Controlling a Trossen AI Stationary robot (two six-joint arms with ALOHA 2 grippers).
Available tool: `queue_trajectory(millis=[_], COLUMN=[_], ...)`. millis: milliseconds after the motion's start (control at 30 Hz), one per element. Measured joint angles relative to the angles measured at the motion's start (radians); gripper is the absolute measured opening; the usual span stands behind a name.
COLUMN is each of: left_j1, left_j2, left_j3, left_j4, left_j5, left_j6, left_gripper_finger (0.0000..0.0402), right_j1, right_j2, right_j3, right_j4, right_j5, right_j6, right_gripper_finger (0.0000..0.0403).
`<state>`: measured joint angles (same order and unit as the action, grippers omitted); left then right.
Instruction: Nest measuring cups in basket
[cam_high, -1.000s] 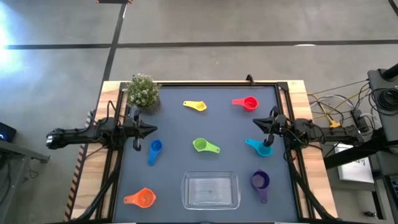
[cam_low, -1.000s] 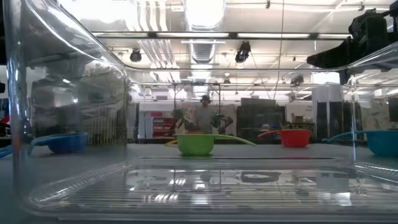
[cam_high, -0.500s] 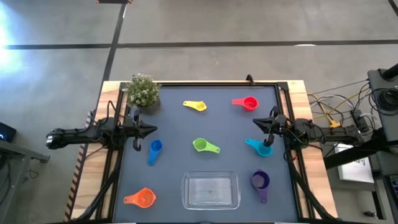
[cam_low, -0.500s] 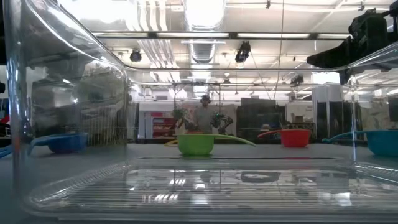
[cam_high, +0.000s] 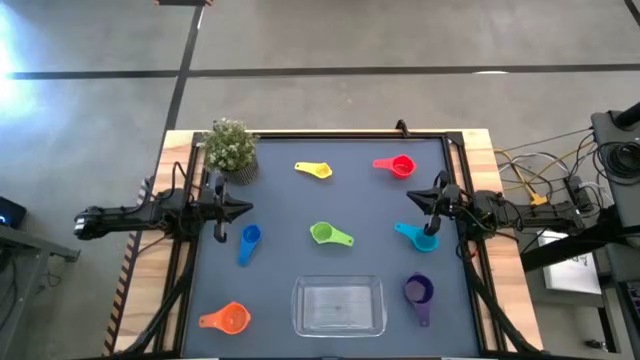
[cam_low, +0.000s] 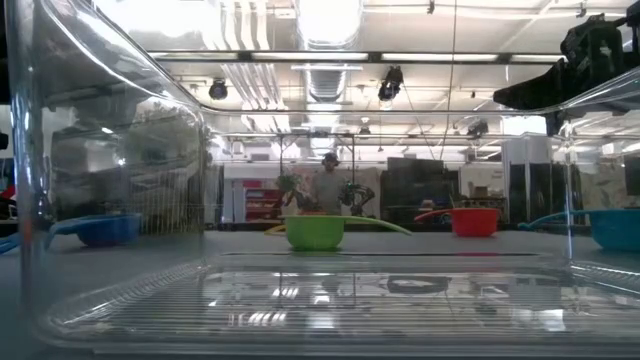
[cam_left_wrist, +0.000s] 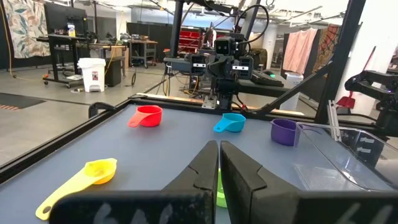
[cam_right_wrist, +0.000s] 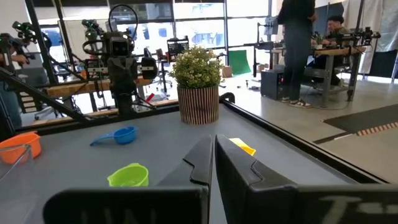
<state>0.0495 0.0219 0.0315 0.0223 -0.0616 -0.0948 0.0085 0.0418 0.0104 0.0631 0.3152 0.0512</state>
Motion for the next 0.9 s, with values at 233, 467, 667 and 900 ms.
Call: queue_trajectory(millis=[233,467,667,900], left_j1=[0.0,0.0,0.0,0.0], left_j2=[0.0,0.0,0.0,0.0], left_j3=[0.0,0.0,0.0,0.0], left_j4=[0.0,0.0,0.0,0.0], left_j5=[0.0,0.0,0.0,0.0], left_j6=[0.0,0.0,0.0,0.0], left_gripper_finger=[0.0,0.0,0.0,0.0], right_j1=[0.0,0.0,0.0,0.0], right_j2=[0.0,0.0,0.0,0.0], right_j3=[0.0,0.0,0.0,0.0], right_j4=[0.0,0.0,0.001,0.001], right_j5=[0.0,0.0,0.0,0.0], right_j6=[-0.001,0.035,0.339,0.513], right_gripper_finger=[0.0009,0.0009,0.0009,0.0009])
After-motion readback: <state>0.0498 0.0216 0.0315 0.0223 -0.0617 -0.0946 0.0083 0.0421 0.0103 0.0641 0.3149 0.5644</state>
